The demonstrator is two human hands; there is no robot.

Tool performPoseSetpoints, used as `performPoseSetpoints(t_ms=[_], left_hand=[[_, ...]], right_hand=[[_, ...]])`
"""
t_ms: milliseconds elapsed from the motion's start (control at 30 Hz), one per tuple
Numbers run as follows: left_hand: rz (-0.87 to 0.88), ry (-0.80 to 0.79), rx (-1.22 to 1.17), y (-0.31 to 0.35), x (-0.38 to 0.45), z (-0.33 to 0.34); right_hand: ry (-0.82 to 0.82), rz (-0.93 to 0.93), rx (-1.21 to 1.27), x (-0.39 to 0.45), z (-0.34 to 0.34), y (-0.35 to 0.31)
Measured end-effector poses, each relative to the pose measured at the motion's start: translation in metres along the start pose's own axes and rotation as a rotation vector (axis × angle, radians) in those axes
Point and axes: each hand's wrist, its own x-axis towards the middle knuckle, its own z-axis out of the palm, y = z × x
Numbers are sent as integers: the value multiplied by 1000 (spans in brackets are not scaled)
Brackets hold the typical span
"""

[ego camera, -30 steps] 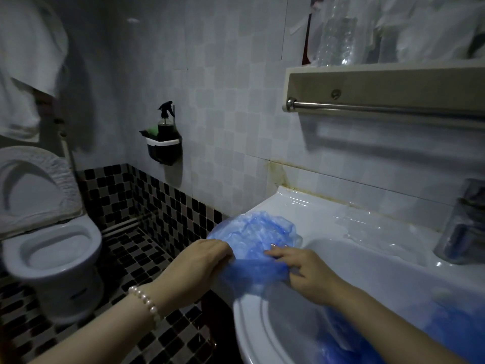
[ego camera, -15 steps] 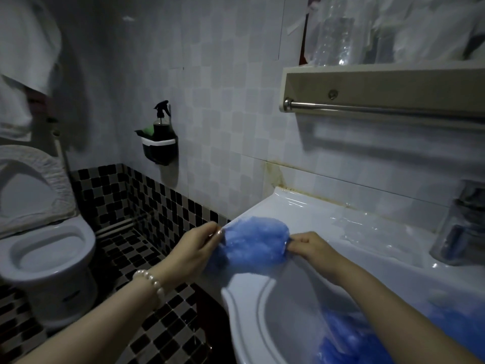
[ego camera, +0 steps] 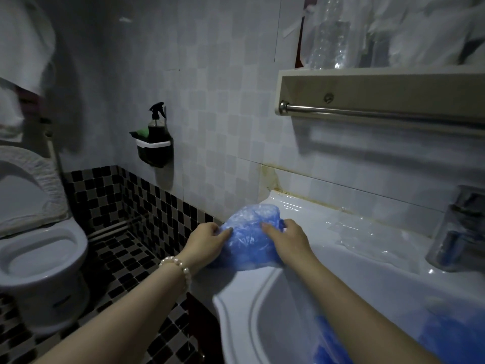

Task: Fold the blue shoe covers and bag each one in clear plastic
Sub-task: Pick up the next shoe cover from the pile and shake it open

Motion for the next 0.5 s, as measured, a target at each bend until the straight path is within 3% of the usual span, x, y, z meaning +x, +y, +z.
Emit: performPoseSetpoints(t_ms=[133,233,500], left_hand=[[24,31,90,0,0,1],[59,49,170,2,-3,1],[181,109,615,-8,-15,-5]], right_hand=[[201,-125,-365,-9,5,3],[191,-125,-542,-7,4,3],[154,-111,-590,-1,3,10]])
